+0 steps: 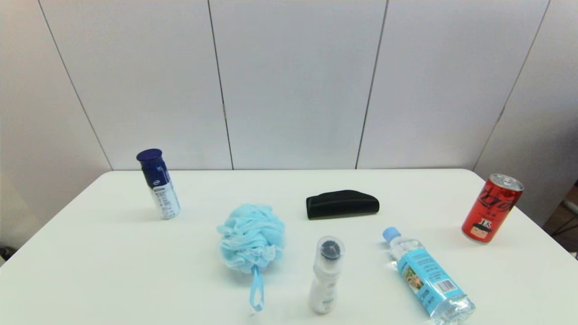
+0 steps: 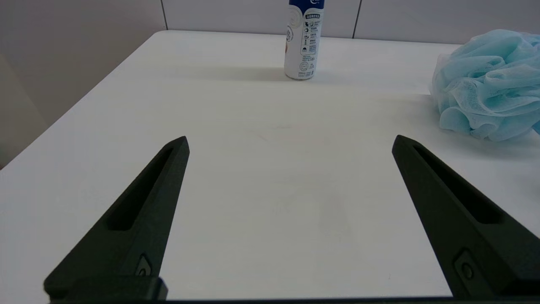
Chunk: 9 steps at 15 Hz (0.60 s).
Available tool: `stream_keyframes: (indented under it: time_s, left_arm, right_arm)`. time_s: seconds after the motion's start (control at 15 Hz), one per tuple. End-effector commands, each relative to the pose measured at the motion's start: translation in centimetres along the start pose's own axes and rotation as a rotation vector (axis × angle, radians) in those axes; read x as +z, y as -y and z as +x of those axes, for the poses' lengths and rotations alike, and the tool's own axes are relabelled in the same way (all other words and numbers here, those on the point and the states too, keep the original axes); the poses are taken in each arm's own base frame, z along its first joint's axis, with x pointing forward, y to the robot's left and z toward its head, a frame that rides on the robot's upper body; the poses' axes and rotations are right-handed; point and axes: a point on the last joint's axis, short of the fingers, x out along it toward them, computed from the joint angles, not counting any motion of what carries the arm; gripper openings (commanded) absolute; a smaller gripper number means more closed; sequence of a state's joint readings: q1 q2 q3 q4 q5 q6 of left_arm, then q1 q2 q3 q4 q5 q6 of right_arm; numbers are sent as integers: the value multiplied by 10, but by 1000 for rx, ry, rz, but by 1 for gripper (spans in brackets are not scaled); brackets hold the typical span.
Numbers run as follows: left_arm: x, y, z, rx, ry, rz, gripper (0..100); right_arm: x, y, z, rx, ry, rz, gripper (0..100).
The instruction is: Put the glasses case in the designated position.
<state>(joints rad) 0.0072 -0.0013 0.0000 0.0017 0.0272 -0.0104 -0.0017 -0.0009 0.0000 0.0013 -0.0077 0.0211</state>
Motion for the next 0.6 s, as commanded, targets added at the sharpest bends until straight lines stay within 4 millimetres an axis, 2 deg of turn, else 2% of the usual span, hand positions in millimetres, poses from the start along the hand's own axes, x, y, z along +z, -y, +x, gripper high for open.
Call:
stream_keyframes:
  time_s: [0.07,0.6]
  left_arm:
    - [0,0,0,1,-1,0,100]
    - [0,0,0,1,-1,0,100]
  right_arm:
    - [0,0,0,2,-3,-7,100]
    - [2,0,3,1,-39,-9,100]
